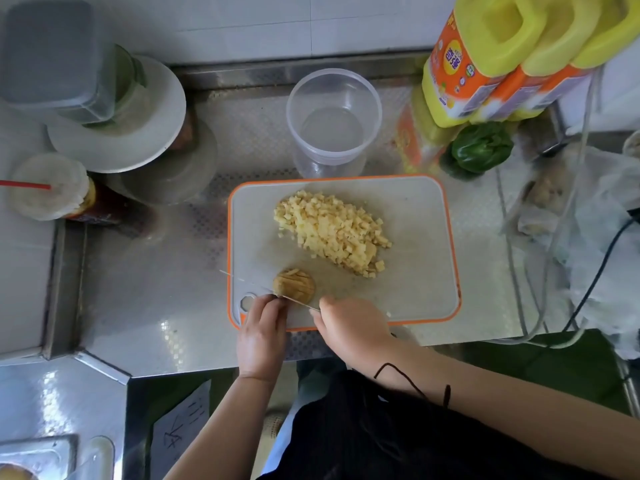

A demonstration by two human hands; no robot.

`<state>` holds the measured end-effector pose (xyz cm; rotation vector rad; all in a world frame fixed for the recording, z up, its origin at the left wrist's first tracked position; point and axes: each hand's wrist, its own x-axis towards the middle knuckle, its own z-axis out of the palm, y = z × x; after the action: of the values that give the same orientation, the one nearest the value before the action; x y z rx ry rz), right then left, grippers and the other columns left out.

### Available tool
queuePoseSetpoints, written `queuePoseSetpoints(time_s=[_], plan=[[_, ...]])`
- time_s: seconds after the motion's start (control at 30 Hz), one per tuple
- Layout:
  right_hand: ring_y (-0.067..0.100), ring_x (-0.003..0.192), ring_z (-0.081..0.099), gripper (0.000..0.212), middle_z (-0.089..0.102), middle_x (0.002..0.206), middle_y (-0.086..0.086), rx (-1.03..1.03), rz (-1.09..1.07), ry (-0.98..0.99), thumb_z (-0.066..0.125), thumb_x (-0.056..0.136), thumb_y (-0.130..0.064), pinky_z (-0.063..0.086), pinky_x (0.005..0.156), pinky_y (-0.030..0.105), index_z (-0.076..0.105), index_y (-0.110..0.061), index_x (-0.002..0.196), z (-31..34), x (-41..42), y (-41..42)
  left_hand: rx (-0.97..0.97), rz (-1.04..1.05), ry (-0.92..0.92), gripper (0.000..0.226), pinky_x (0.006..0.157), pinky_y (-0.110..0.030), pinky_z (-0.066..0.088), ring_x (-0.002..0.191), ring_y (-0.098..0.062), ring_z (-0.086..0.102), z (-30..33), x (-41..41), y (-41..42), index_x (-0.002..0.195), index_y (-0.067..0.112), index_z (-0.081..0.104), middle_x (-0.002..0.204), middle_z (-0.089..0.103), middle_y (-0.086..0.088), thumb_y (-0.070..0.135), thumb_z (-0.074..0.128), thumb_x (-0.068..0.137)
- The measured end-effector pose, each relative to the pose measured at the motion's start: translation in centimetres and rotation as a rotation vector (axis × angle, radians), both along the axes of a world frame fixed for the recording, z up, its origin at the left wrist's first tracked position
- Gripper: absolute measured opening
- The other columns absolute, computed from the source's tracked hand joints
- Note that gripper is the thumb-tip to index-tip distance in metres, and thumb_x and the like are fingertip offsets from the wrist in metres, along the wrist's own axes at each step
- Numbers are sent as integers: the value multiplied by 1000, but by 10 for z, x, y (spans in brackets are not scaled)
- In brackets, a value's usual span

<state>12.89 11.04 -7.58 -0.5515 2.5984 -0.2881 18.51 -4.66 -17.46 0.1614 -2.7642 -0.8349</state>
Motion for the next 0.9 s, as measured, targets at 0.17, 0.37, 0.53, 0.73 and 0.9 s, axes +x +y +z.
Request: queuePoseSetpoints(time_s=[0.17, 0.37, 0.53, 0.73, 0.9], plan=[[13, 43, 35, 35, 38, 55, -4, -71, -112, -9, 33, 101, -42, 23, 40, 29, 39, -16, 79, 8, -7, 17, 48, -63, -45, 28, 71, -26, 44, 88, -15, 54, 5, -1, -2, 92, 4, 71, 96, 65, -10, 25, 52, 92], [16, 43, 38, 38, 40, 53, -3, -28, -183, 9, 33, 100, -47, 28, 43, 32, 40, -17, 78, 12, -15, 44, -94, -249, -130, 49, 73, -40, 59, 95, -29, 63, 11, -16, -23, 113, 14, 50, 116, 51, -8, 41, 74, 80], [13, 46, 38, 37, 41, 55, -4, -62, -289, -69, 36, 100, -46, 24, 43, 31, 39, -16, 78, 14, -19, 55, -364, -642, -248, 90, 96, -45, 51, 126, -29, 53, 27, -63, -42, 142, 13, 45, 143, 51, -8, 41, 88, 68], [15, 49, 42, 37, 44, 57, -2, -68, -325, -93, 36, 100, -46, 25, 44, 30, 42, -14, 81, 14, -17, 68, -341, -742, -181, 64, 85, -40, 59, 116, -23, 60, 19, -72, -47, 132, 12, 61, 129, 64, -4, 34, 83, 77], [18, 54, 51, 36, 49, 60, -2, -51, -334, -113, 37, 99, -46, 32, 46, 31, 44, -15, 82, 9, -14, 76, -220, -591, -188, 54, 82, -43, 60, 113, -21, 56, 13, -62, -34, 127, 12, 62, 123, 64, -4, 40, 74, 83]])
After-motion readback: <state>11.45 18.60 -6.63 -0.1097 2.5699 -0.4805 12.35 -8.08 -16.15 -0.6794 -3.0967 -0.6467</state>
